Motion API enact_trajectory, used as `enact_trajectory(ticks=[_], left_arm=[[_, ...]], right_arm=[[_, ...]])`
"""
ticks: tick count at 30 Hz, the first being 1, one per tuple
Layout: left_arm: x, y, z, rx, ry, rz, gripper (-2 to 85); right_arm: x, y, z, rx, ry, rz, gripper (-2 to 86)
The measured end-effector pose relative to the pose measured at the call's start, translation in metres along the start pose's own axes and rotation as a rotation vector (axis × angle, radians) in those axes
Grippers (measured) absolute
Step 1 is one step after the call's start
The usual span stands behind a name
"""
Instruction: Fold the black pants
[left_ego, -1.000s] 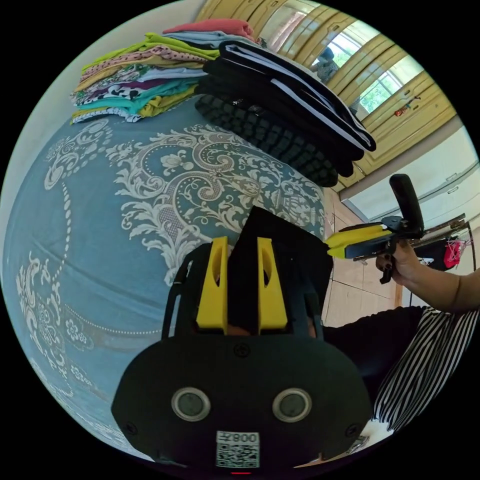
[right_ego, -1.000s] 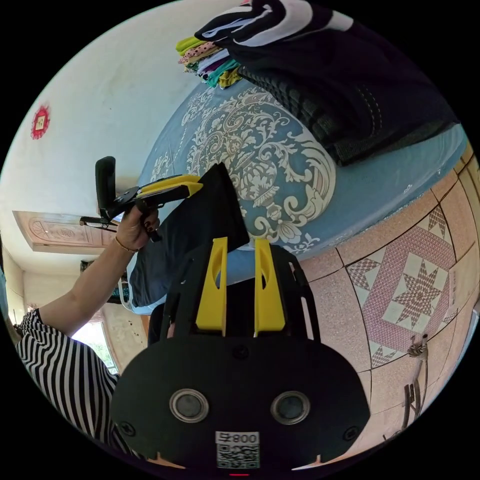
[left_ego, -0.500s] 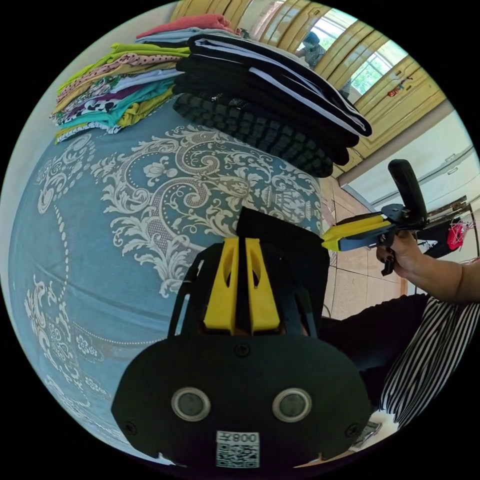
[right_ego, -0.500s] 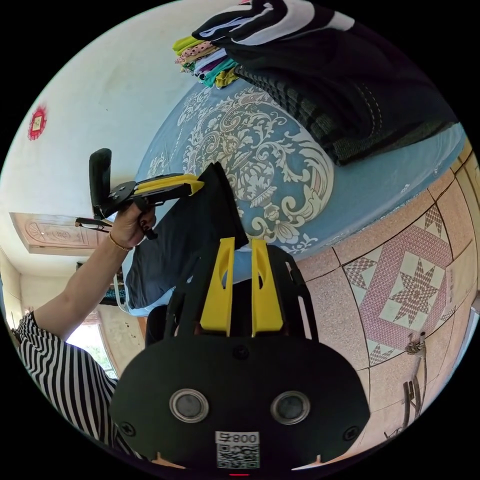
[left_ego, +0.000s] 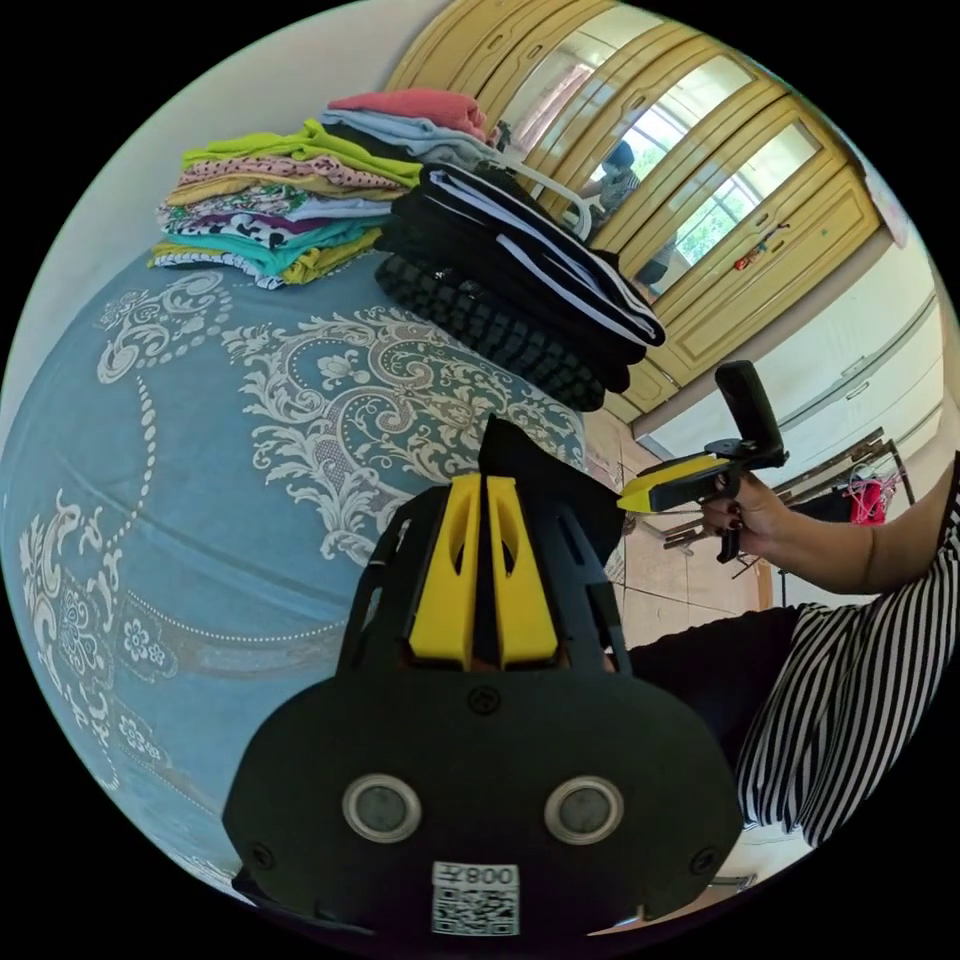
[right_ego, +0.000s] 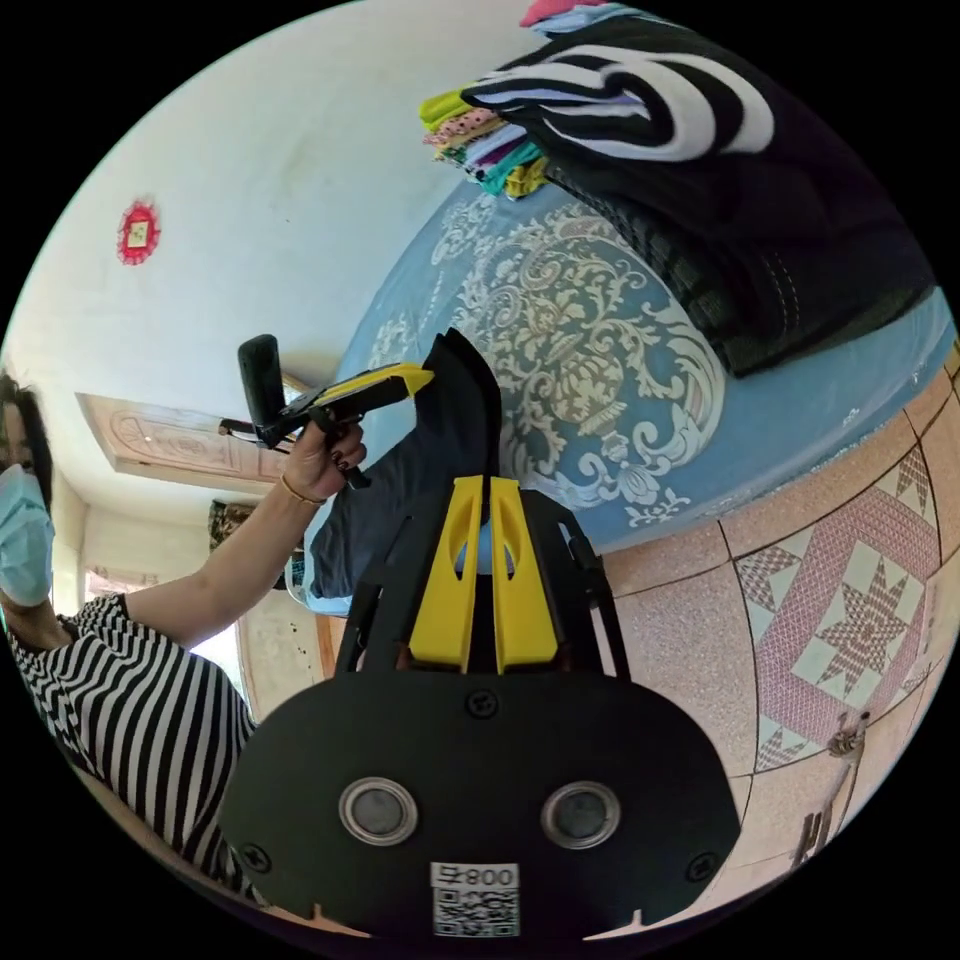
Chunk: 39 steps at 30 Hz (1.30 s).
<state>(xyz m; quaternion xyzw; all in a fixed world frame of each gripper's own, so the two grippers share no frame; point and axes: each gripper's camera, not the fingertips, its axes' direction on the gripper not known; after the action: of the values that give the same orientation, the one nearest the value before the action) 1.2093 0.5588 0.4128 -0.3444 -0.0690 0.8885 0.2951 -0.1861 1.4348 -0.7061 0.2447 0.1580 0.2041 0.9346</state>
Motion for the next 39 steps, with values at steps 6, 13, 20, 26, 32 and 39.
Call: enact_trajectory(ticks=[6, 13, 20, 26, 32, 39], left_arm=[[-0.025, 0.055, -0.057, 0.129, 0.039, -0.046, 1.1], [-0.06, 0.148, -0.129, 0.231, 0.107, -0.109, 0.8], [-0.086, 0.241, -0.19, 0.286, 0.121, -0.172, 0.6], [-0.11, 0.32, -0.229, 0.285, 0.096, -0.277, 0.6], [-0.129, 0.393, -0.258, 0.269, 0.077, -0.371, 0.4], [-0.143, 0.462, -0.279, 0.235, 0.061, -0.455, 0.4]], right_arm=[[-0.041, 0.003, 0.02, -0.041, -0.14, -0.168, 0.9], [-0.096, 0.013, 0.085, -0.197, -0.332, -0.342, 0.9], [-0.143, 0.028, 0.18, -0.368, -0.461, -0.439, 0.9], [-0.168, 0.031, 0.261, -0.48, -0.515, -0.45, 0.9], [-0.191, 0.036, 0.34, -0.591, -0.482, -0.497, 0.9], [-0.21, 0.04, 0.421, -0.699, -0.392, -0.554, 0.9]])
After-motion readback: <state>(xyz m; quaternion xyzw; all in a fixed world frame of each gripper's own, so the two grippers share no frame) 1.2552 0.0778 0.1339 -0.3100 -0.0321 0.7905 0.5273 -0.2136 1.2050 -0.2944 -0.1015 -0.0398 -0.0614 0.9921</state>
